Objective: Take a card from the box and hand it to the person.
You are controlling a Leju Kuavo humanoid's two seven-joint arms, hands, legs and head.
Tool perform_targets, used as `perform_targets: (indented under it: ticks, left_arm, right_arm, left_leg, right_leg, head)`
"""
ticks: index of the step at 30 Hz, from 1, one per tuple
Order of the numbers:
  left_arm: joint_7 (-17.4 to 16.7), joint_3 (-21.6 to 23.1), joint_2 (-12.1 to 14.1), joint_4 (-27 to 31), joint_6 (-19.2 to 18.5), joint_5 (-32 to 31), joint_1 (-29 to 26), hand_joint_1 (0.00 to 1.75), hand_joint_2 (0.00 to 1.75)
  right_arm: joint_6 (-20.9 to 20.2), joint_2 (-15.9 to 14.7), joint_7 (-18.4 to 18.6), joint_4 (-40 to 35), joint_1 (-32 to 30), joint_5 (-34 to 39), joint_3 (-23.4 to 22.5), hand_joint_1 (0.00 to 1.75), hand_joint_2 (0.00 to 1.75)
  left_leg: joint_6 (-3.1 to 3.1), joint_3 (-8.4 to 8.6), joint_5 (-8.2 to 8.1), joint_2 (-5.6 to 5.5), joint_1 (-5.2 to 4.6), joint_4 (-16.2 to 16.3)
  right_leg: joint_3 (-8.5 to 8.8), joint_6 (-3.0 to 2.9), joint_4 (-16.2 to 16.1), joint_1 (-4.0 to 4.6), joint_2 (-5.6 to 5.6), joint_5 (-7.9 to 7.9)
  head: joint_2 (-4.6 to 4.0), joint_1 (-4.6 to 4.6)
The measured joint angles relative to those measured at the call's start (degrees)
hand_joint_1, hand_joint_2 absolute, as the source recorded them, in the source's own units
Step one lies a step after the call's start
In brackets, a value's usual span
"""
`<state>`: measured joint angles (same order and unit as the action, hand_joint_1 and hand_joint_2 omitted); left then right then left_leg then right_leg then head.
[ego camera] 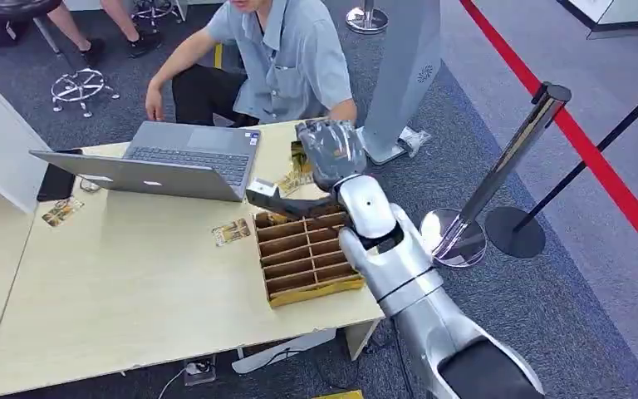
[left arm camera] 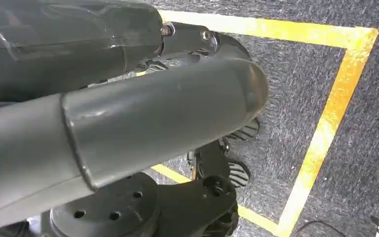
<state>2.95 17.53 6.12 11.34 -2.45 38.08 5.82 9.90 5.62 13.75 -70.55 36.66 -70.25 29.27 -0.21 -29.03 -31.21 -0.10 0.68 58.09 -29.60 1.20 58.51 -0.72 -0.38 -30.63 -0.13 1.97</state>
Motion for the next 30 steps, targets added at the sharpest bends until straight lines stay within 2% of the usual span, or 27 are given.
perform_targets:
  ticks: [5, 9, 13, 14, 16, 17, 25, 30]
  left_arm:
    - [0.0, 0.13, 0.15, 0.0, -0.48, -0.88, 0.01, 0.0, 0.0]
    - [-0.07, 0.17, 0.15, 0.0, -0.57, -1.18, 0.03, 0.0, 0.0]
    - [-0.37, 0.17, 0.26, 0.0, -0.55, -1.27, 0.03, 0.0, 0.0]
    - [-0.37, 0.17, 0.26, 0.0, -0.55, -1.27, 0.04, 0.0, 0.0]
    - [-0.37, 0.17, 0.35, 0.0, -0.55, -1.27, 0.01, 0.0, 0.0]
    - [-0.39, 0.17, 0.37, 0.0, -0.55, -1.27, 0.01, 0.0, 0.0]
    - [-0.52, 0.2, 0.39, 0.0, -0.44, -0.81, 0.04, 0.0, 0.0]
    - [-0.55, 0.15, 0.35, 0.0, 0.39, 0.5, 0.03, 0.0, 0.0]
  right_arm:
    - [1.29, -0.29, -0.04, 1.22, 5.35, -0.31, -1.87, 1.5, 1.75]
    - [2.82, -0.48, -0.11, 3.13, 8.44, -0.5, -3.2, 1.4, 1.75]
    - [4.19, -0.72, -0.07, 5.2, 9.97, -0.7, -4.53, 1.4, 1.75]
    - [4.37, -0.79, -0.07, 5.62, 10.11, -0.7, -4.86, 1.26, 1.75]
    - [4.63, -0.88, -0.11, 6.23, 10.16, -0.72, -5.38, 0.73, 1.75]
    - [4.68, -0.92, -0.13, 6.53, 10.15, -0.72, -5.49, 0.0, 1.75]
    - [5.09, -1.12, -2.01, 8.52, 7.75, -0.55, -6.8, 0.0, 1.75]
    - [3.91, -0.94, -4.26, 7.24, 3.58, 1.43, -6.89, 0.0, 1.75]
  left_leg:
    - [0.0, -0.01, 0.0, 0.0, 0.0, 0.0]
    - [0.0, -0.01, 0.0, -0.01, 0.0, 0.0]
    - [0.0, -0.01, 0.0, -0.01, 0.0, 0.0]
    - [0.0, -0.01, 0.0, -0.01, 0.0, 0.01]
    - [0.0, -0.01, 0.0, -0.01, 0.0, 0.01]
    - [0.0, -0.01, 0.0, -0.01, 0.0, 0.01]
    - [0.0, -0.01, 0.0, -0.01, 0.0, 0.01]
    - [0.0, -0.02, 0.0, -0.01, 0.0, 0.01]
  right_leg:
    - [0.0, 0.0, 0.0, 0.0, 0.0, 0.0]
    - [-0.01, 0.0, 0.0, 0.0, -0.01, 0.0]
    - [-0.01, 0.0, 0.0, 0.0, -0.01, 0.0]
    - [0.0, 0.0, 0.0, 0.0, -0.02, 0.0]
    - [-0.01, 0.0, 0.0, 0.0, -0.02, 0.0]
    - [-0.01, 0.0, 0.0, 0.0, -0.02, 0.0]
    - [-0.01, 0.0, 0.0, 0.0, -0.01, 0.0]
    - [-0.01, 0.0, 0.0, 0.0, -0.01, 0.0]
  head:
    - [0.0, 0.0]
    - [0.0, -0.02]
    - [0.0, 0.0]
    - [0.0, 0.0]
    - [0.0, 0.0]
    - [0.0, -0.02]
    - [0.0, 0.0]
    - [0.0, 0.0]
